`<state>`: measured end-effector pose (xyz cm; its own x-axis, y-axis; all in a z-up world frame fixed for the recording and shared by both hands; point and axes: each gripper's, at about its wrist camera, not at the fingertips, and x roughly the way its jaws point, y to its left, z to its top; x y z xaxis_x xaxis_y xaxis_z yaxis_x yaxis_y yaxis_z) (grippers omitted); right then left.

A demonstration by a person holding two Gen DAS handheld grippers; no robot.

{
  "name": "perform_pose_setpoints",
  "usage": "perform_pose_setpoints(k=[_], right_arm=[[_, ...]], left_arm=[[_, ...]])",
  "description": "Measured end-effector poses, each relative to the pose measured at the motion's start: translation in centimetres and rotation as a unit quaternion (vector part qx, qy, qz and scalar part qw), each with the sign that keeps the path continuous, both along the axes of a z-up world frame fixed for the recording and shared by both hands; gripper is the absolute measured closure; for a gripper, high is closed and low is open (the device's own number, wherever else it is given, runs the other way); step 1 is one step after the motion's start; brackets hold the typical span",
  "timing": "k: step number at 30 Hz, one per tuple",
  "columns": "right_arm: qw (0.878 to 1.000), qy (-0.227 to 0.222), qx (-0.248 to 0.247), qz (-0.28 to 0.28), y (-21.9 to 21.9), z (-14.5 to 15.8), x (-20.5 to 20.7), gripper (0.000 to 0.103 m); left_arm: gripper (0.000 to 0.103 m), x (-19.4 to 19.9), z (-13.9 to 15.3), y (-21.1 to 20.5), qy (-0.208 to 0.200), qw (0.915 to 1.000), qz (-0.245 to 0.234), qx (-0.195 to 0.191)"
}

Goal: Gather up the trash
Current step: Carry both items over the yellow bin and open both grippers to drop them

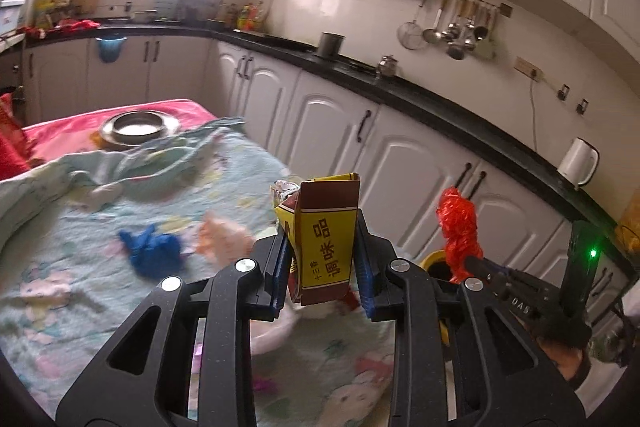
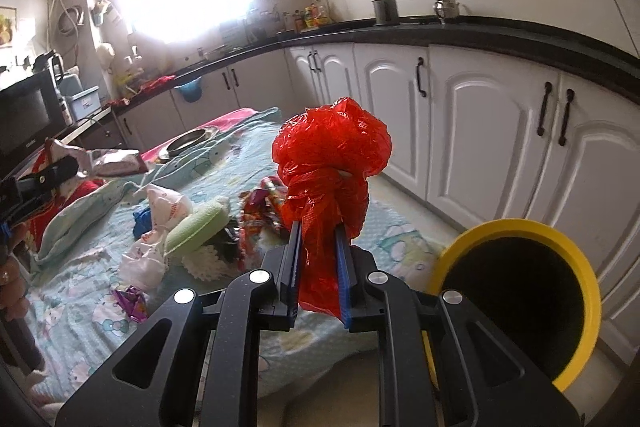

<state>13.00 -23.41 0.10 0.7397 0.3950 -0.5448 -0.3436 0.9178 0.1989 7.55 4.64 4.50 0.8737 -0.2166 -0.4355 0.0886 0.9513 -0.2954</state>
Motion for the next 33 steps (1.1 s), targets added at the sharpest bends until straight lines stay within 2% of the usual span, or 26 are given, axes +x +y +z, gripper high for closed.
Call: perform_pose_setpoints(k=[5,14,26,33], right_arm=[[1.000,-0.002,-0.002,-0.023,-2.1,0.2,-0.5,0.088],[0.998,-0.001,-0.001,-0.065,-6.0,0.2,-1.4,0.088],[0.992,0.014,0.006,-0.122,-10.6,-1.0,-2.6,0.088],[0.988,0.032,0.008,-0.150,-13.0,-2.1,-2.6,0.088]], left_arm=[[0.082,1.5,-0.1,-3.0,0.001,0.9995,-0.031,-0.004],[0.082,3.6,-1.1,-8.1,0.013,0.9963,-0.084,0.012],[0.082,5.8,-2.4,-14.2,0.026,0.9895,-0.139,0.027],[0.082,7.3,-4.0,-17.7,0.050,0.9842,-0.166,0.037]])
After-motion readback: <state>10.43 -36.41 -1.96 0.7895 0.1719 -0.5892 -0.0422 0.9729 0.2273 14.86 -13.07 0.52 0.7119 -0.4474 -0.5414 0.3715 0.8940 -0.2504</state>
